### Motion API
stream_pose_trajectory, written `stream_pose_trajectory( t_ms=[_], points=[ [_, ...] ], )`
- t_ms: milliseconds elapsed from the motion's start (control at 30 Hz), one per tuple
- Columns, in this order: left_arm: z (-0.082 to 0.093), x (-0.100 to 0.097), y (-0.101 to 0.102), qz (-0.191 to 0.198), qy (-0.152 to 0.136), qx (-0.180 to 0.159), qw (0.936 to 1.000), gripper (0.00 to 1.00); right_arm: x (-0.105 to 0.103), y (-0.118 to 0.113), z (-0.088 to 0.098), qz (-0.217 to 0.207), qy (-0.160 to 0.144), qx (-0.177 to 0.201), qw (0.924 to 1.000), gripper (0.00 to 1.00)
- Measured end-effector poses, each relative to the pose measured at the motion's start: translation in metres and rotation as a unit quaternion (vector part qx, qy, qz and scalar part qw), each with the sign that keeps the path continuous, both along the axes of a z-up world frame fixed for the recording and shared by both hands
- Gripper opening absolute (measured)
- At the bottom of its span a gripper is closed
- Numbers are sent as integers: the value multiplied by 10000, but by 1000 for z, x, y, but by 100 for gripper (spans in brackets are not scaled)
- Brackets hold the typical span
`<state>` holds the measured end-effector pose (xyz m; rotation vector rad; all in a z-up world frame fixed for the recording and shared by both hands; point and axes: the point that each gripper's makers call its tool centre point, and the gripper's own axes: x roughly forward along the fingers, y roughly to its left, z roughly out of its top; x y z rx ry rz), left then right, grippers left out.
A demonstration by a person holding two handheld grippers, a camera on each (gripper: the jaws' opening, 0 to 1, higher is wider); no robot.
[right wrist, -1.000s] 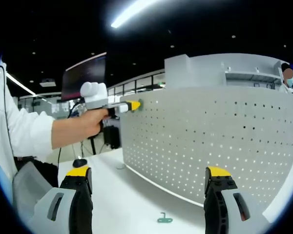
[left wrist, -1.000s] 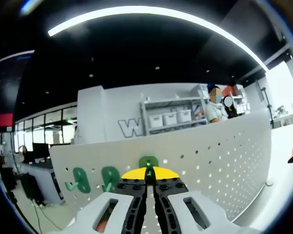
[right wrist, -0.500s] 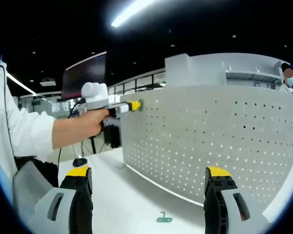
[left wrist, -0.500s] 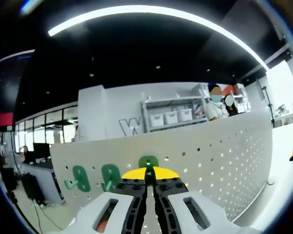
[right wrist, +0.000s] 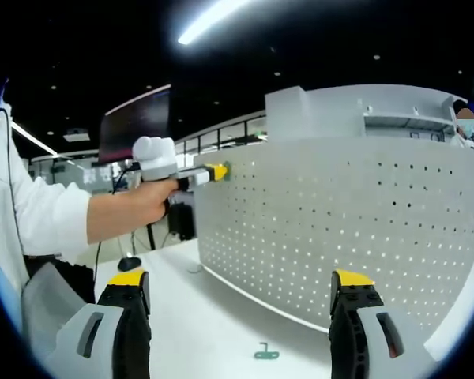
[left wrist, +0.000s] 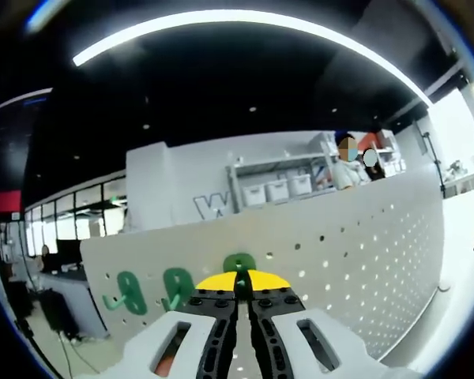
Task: Insert the hook assembly into the mounting plate slot until the hook locks in place.
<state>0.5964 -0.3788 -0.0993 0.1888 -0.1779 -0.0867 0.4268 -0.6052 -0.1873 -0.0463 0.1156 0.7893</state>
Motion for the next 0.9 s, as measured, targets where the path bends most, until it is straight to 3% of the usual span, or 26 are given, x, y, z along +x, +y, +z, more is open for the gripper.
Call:
stream_pose_trajectory(
  t_ms=[333,900],
  points=[
    [-3,0,-3,169,-82,500,9986,4,-1,0,-1,0,28,62,10000,96],
    [-7,-7,-3,51,45,278,9996,7,1,-5,-4,-66,47,95,9999,95]
  ],
)
